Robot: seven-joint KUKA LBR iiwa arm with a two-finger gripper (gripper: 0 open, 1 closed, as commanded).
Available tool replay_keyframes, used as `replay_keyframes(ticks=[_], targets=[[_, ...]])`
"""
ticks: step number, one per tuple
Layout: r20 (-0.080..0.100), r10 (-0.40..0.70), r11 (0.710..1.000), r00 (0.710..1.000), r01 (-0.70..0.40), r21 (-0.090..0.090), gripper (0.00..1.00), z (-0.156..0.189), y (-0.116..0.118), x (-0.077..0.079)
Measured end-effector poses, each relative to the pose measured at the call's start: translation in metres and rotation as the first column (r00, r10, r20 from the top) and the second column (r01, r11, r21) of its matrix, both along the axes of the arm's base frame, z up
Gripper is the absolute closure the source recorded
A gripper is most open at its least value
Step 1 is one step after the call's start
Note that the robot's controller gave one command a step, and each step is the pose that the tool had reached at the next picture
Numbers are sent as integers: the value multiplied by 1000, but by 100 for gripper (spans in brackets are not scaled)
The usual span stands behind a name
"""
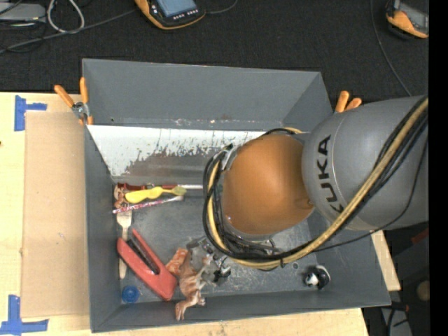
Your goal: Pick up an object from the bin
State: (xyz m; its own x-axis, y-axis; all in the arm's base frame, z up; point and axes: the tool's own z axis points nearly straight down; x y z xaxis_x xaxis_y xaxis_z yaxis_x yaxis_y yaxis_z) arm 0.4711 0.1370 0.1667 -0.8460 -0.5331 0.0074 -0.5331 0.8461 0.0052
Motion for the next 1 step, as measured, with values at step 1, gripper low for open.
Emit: replay_keyframes(ticks=[1], targets=[[-8, -79, 997, 997, 78, -3, 100, 82, -27, 8]])
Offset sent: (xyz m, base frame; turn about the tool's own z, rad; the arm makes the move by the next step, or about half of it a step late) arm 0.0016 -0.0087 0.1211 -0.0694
